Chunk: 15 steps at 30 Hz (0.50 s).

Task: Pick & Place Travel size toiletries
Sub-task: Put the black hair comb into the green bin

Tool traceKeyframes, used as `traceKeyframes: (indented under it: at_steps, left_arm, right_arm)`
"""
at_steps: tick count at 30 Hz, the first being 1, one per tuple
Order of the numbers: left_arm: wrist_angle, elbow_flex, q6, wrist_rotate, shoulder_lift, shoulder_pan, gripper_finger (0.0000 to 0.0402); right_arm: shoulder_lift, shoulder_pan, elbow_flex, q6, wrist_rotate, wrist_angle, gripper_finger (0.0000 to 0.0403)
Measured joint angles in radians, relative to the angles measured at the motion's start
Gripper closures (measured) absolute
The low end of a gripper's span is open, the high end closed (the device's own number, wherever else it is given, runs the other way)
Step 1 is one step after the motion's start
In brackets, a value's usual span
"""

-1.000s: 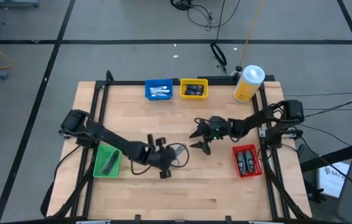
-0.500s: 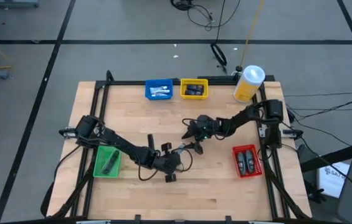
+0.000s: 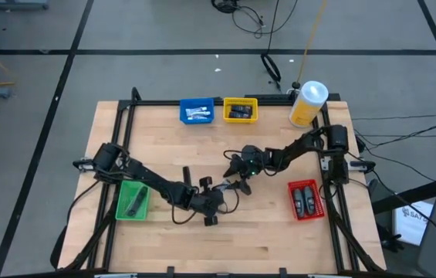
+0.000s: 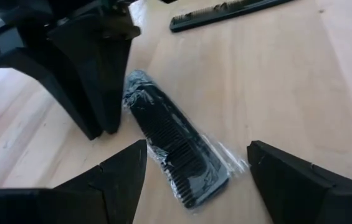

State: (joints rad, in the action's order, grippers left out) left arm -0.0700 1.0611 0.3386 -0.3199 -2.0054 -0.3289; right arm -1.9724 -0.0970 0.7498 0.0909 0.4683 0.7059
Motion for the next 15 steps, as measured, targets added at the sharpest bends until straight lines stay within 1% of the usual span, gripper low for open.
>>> traceKeyframes:
  at_steps: [8,15]
  left_arm:
    - [0.014,-0.003,0.005,0.005,-0.001,0.019,0.0339]
    - [0.028,-0.002,0.029,-0.004,-0.033,0.019,0.0339]
  right_arm:
    - [-0.001,0.051,-0.001,0.055,0.003,-0.047,0.0139]
    - [-0.002,0.084,-0.002,0.086,0.003,-0.067,0.0139]
